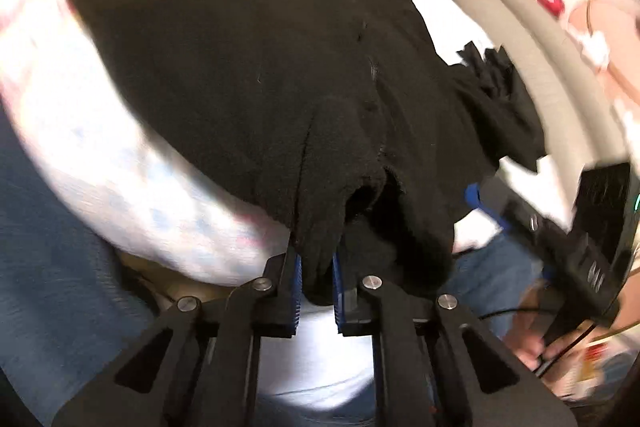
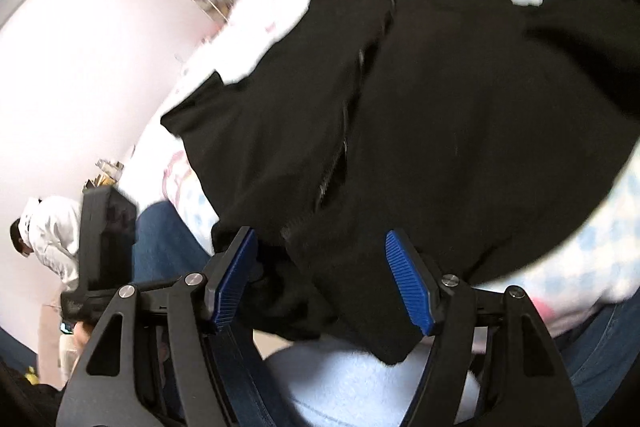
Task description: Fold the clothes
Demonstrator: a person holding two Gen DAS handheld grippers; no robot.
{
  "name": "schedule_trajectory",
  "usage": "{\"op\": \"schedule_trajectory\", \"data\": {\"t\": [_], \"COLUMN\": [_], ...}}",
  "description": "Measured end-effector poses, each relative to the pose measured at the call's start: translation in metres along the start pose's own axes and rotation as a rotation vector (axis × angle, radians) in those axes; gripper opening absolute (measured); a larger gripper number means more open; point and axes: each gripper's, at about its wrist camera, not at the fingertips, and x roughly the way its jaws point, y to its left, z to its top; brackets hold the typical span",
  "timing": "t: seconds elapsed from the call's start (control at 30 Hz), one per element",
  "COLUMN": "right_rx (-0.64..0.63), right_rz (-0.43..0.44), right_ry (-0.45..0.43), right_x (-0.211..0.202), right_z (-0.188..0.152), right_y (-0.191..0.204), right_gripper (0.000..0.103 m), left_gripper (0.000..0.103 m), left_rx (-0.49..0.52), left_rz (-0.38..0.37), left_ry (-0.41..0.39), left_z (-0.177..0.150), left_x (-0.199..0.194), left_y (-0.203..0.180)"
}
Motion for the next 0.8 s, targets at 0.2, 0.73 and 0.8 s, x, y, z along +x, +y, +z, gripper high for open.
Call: {"op": "schedule_trajectory", "data": {"t": [0.2, 0.73, 0.8], "right_rx": [-0.107, 0.12, 0.11], "right_rz": [-0.056, -0.135, -0.136], "right_ry": [0.037, 0.057, 0.086], "right_x": [0.007, 0.02, 0.03], "right_z": [0.008, 0.017, 0.013], "right_y": [0.034, -0.032, -0.033], "right_gripper": [0.07, 0.072, 0.072], "left_gripper": [0.01, 0.021, 0.021], "left_rx": [-0.091, 0.107, 0.117], "left_rz": [0.131, -0.062, -0.056], "left_ry": [0.164, -0.055, 0.0], "left_z": [-0.002, 0.053, 0.061], "left_x": [0.031, -0.02, 0.001], "left_y": [0.017, 0.004, 0.018]}}
